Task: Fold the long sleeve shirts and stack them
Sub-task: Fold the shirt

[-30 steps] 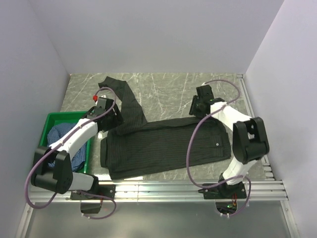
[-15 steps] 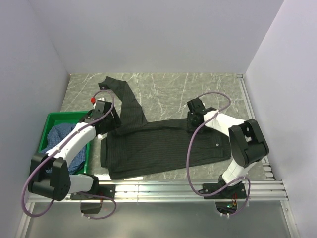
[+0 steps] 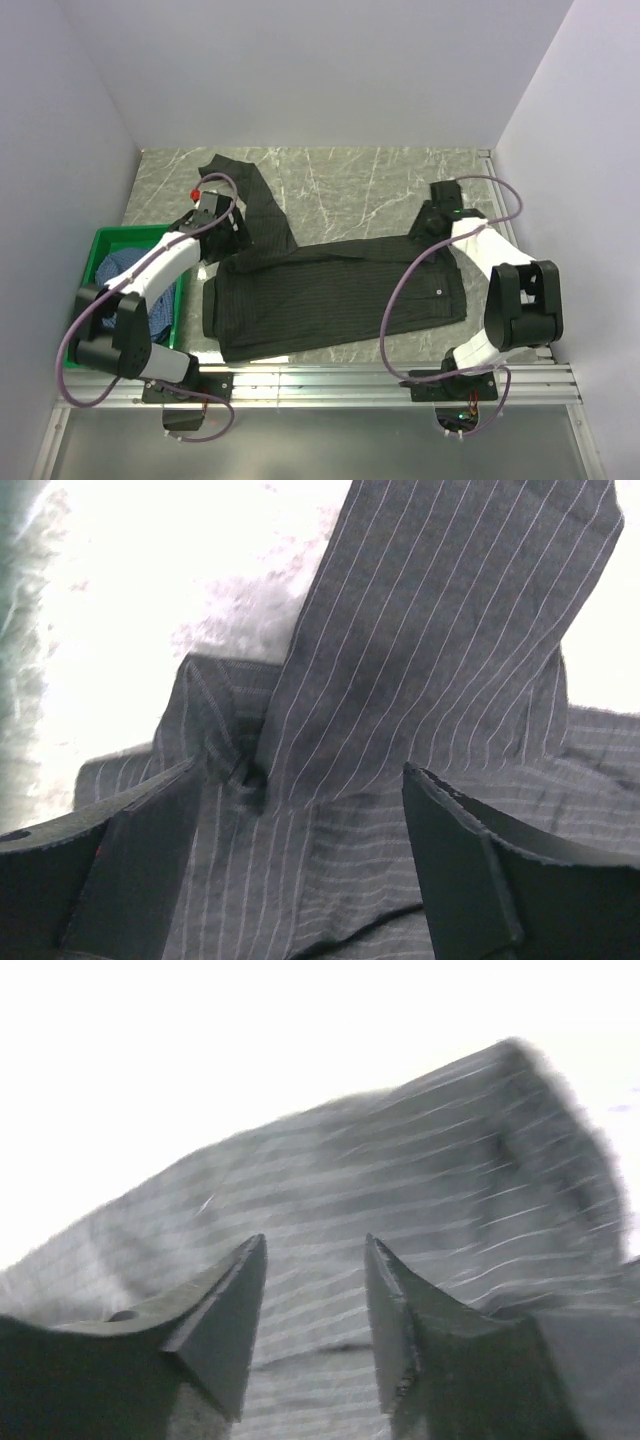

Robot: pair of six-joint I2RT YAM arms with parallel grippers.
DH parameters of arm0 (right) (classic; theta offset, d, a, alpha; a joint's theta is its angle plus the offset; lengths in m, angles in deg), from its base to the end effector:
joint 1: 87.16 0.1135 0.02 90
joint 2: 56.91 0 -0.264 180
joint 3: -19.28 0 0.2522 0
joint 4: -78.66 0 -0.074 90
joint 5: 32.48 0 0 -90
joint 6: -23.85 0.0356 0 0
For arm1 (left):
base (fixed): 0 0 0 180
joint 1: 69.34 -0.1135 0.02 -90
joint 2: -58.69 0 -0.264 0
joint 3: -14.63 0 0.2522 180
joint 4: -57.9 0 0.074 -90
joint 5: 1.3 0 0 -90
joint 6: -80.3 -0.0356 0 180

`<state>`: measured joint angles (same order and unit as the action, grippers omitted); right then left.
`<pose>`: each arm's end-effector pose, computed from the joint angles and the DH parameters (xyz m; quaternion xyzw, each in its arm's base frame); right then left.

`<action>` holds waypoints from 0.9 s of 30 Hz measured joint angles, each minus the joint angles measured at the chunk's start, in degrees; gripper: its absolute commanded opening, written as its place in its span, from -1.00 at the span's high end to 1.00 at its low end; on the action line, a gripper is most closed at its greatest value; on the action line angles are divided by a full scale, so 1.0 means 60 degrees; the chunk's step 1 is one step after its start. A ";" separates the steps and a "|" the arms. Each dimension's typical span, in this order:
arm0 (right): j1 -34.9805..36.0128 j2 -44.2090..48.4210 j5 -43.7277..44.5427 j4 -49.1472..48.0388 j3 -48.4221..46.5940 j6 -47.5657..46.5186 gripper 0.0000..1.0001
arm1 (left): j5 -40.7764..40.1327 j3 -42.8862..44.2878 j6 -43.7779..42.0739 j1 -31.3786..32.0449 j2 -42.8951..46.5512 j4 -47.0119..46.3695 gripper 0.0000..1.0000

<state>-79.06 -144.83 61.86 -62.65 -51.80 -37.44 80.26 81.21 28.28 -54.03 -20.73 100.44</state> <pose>0.3110 0.0415 0.2140 0.1818 0.9370 0.0592 0.2924 0.2709 -0.0688 0.2271 -0.2086 0.9292 -0.0703 0.2967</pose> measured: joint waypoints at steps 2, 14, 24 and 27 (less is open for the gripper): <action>-0.0637 -0.0109 -0.0197 -0.0175 0.0033 0.0146 -0.20 | 0.0033 0.0229 0.0011 -0.0033 -0.0313 0.0015 -0.75; -0.0514 0.0721 -0.1217 -0.0696 0.1315 0.0197 -0.52 | 0.0423 0.3934 0.0098 -0.0648 -0.3697 -0.0874 -0.47; 0.0812 0.2433 -0.1169 -0.0688 0.1359 -0.0117 -0.52 | 0.0226 0.5850 -0.0193 -0.0798 -0.6062 -0.1832 -0.08; 0.1049 0.2524 -0.1162 -0.0674 0.1370 -0.0113 -0.52 | 0.0164 0.6543 -0.0237 -0.0798 -0.6597 -0.2036 -0.12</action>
<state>-72.77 -129.68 54.88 -66.69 -43.58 -38.12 81.24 120.47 26.86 -58.82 -60.31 88.22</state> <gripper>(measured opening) 0.760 0.551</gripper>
